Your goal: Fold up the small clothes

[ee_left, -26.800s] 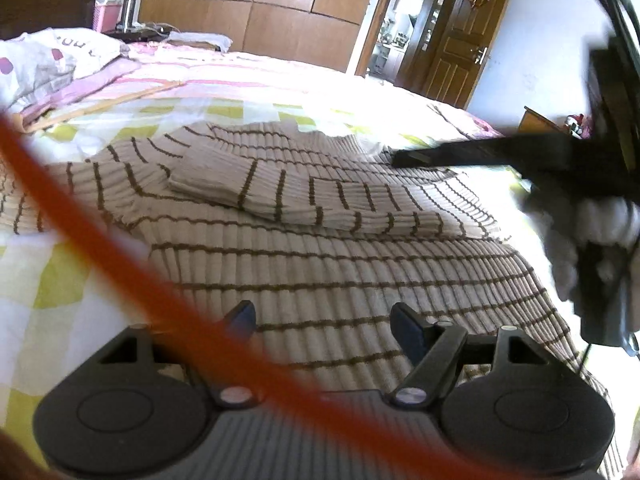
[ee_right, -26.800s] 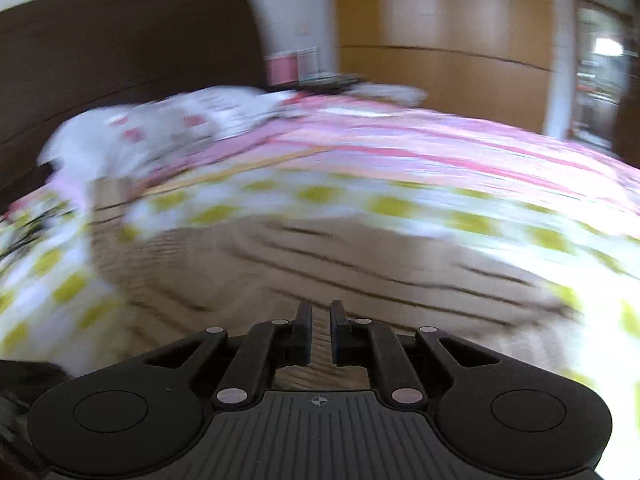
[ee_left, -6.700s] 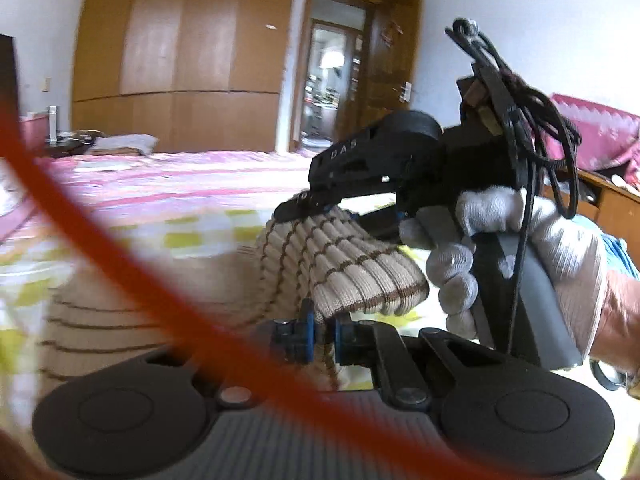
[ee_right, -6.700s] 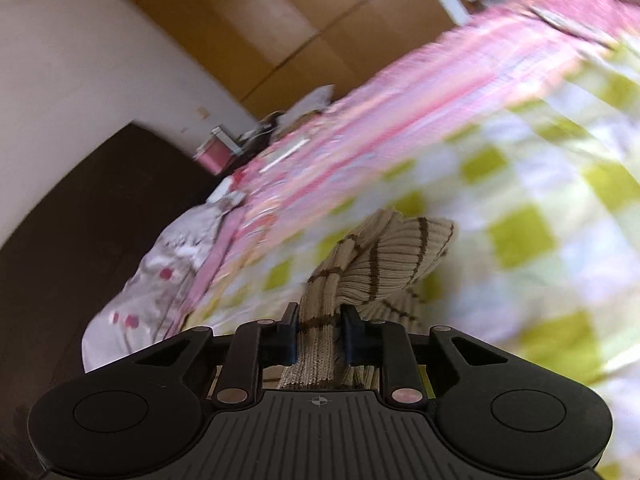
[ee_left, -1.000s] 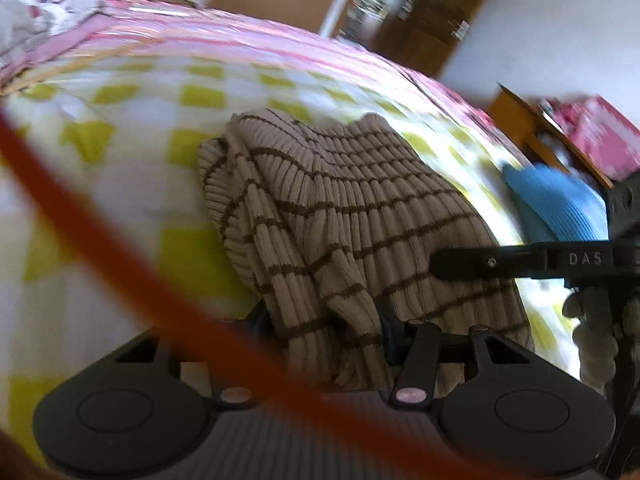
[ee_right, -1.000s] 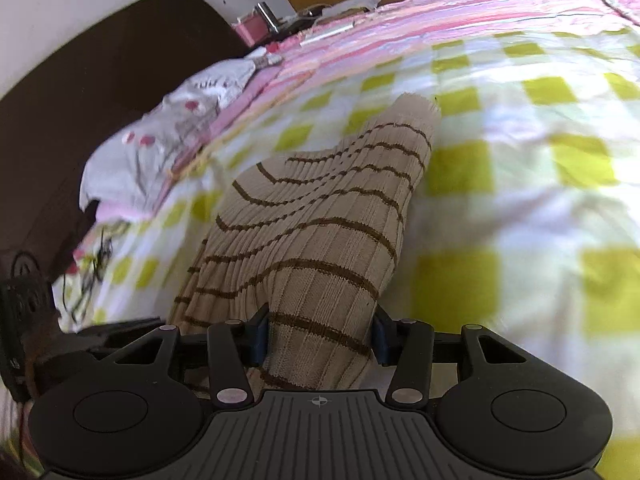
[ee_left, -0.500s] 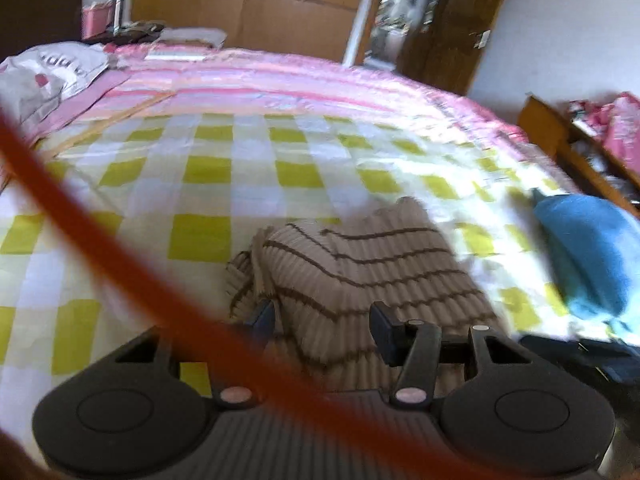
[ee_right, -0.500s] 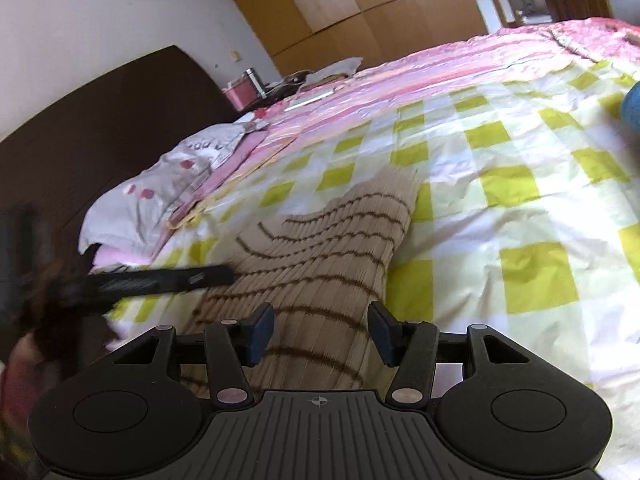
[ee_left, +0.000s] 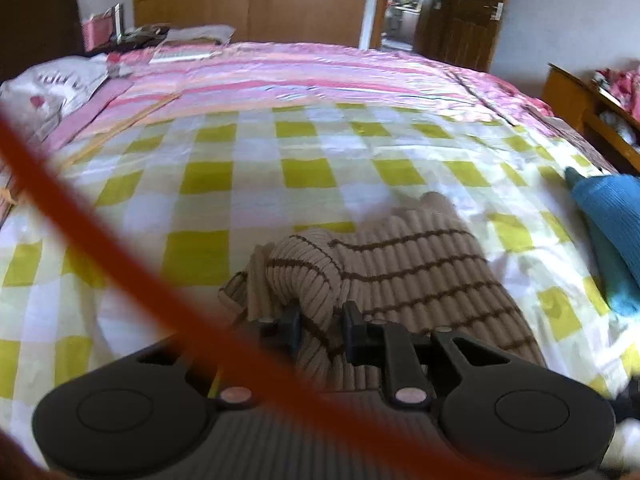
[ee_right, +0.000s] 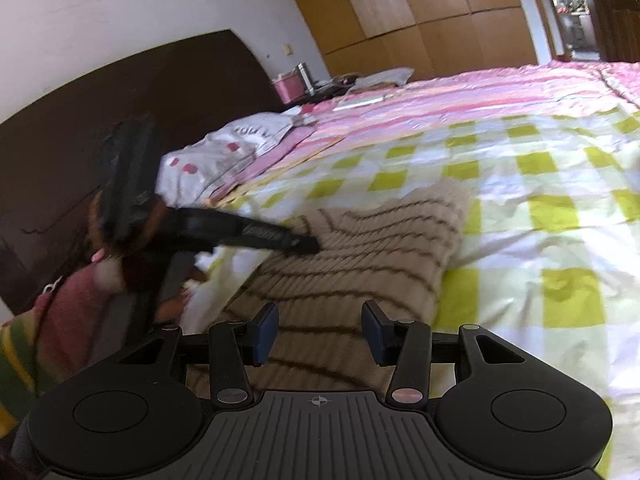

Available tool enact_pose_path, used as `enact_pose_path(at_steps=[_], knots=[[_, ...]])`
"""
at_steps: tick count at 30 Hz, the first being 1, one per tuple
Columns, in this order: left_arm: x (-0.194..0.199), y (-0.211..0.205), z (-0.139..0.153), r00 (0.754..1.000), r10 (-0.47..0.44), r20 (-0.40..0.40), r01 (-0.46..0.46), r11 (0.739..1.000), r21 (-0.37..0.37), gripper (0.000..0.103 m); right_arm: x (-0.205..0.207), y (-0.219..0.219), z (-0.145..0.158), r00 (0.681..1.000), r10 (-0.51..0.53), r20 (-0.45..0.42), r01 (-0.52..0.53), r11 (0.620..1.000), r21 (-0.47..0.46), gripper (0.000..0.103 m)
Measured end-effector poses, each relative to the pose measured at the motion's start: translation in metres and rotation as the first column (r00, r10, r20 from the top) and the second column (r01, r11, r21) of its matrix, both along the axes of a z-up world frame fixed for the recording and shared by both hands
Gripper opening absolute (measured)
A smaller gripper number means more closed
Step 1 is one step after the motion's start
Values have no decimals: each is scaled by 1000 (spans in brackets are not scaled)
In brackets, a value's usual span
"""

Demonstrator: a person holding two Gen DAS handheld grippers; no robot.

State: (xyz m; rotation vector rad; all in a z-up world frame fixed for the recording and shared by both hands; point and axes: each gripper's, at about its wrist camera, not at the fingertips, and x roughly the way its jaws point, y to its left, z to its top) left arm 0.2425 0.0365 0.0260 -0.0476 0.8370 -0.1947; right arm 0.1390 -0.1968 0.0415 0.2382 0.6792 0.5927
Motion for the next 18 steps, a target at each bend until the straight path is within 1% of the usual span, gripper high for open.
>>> enact_pose_path(at_steps=[1,3,4,5,7,8,9,11,13,14,15,16,18], knots=[[4,1,-3,1000,4,-13,-4,1000,3,35,-2,5,0,1000,10,0,-10,1000,-5,47],[10,4,-7,999,16,-30,-16,1000,-14,36,-4,16,0,999,39,-1,-39,999,-17,47],[10,5,-7,999,16,-29,-17,999,-28,30,-5,23,0,998,56,-7,-56,998,-15,47],[8,7,-6,1000,13,-24,-14,999,-47,21,-7,30,0,997,78,-14,-78,997,-14,45],[1,13,4,1000,16,9,-15,997,-71,20,-10,45,-2,993,114,-19,-115,993,-29,42],[-3,16,9,999,15,33,-12,997,-78,19,-11,52,-3,991,130,-20,-130,991,-33,37],[-10,22,16,998,14,63,-8,995,-98,19,-12,59,-3,989,148,-22,-149,988,-34,35],[-17,33,22,996,22,88,-10,991,-133,19,-13,72,-3,984,175,-25,-175,984,-28,34],[-19,42,15,995,35,94,-25,994,-106,19,-12,86,-6,981,193,-38,-194,981,-23,34],[-17,46,6,996,47,73,-39,994,-100,19,-9,94,-11,978,202,-51,-204,979,-27,34],[-13,52,-5,997,59,42,-54,993,-104,20,-7,104,-16,976,211,-60,-213,976,-38,34],[-11,57,-16,997,65,32,-61,992,-107,21,-4,111,-23,975,210,-79,-214,976,-47,34],[-11,64,-20,997,63,46,-56,990,-128,23,3,123,-38,972,199,-124,-206,977,-45,34]])
